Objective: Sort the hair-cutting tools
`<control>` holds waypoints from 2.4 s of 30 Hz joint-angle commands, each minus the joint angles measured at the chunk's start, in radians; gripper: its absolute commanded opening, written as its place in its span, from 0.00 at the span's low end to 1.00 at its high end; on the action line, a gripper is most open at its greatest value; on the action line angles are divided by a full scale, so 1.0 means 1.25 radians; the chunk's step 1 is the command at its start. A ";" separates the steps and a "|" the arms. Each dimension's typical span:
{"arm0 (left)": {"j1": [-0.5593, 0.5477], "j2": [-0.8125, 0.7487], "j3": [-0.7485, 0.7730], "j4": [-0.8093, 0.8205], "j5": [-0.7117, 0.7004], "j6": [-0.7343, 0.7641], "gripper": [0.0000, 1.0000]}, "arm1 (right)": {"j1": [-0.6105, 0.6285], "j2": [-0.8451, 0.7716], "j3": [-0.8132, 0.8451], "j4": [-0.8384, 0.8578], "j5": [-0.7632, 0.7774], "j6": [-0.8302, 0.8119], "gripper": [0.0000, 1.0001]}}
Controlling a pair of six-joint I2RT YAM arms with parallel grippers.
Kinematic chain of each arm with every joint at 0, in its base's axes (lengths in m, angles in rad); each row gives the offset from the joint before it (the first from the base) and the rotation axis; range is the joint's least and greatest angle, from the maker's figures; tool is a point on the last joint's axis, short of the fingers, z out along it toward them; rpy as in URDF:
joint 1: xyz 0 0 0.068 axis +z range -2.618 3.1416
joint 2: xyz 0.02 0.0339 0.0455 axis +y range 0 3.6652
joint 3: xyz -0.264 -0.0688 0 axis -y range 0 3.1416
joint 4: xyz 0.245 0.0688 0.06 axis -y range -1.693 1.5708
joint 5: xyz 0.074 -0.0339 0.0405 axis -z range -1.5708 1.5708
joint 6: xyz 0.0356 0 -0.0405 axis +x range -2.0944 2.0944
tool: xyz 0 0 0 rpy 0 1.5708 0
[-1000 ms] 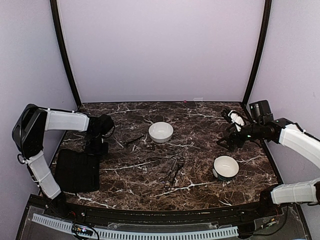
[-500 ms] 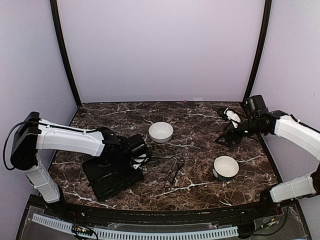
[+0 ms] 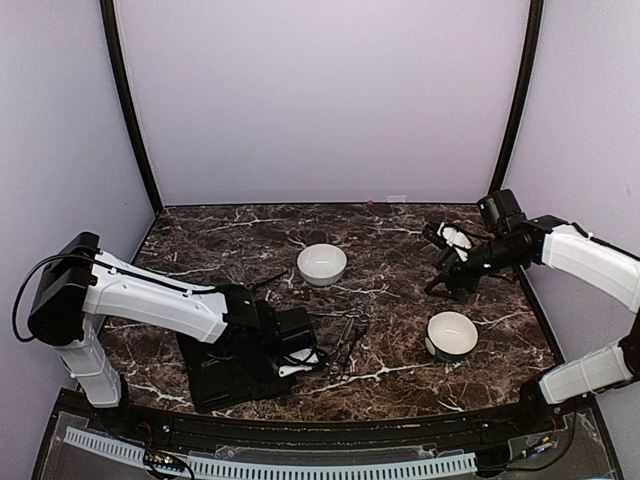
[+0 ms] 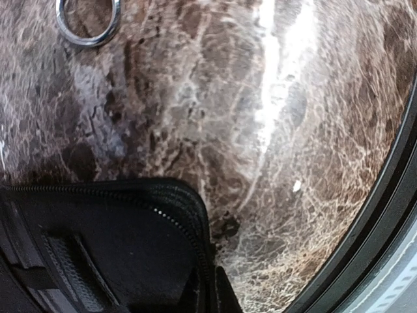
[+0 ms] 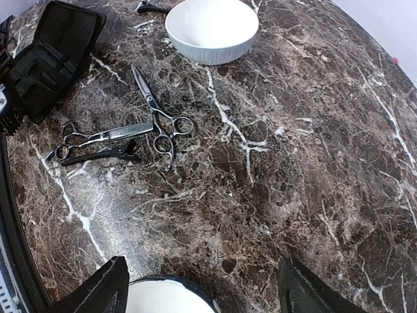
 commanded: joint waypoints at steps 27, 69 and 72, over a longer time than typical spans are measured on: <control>0.034 -0.324 -0.002 0.167 -0.309 -0.199 0.67 | 0.246 0.324 0.285 -0.015 0.201 -0.027 0.46; 0.110 -0.676 -0.254 0.224 -0.386 -0.535 0.67 | 0.428 0.797 0.673 -0.187 0.277 -0.045 0.30; 0.110 -0.677 -0.254 0.223 -0.383 -0.536 0.67 | 0.428 0.801 0.672 -0.200 0.281 -0.044 0.30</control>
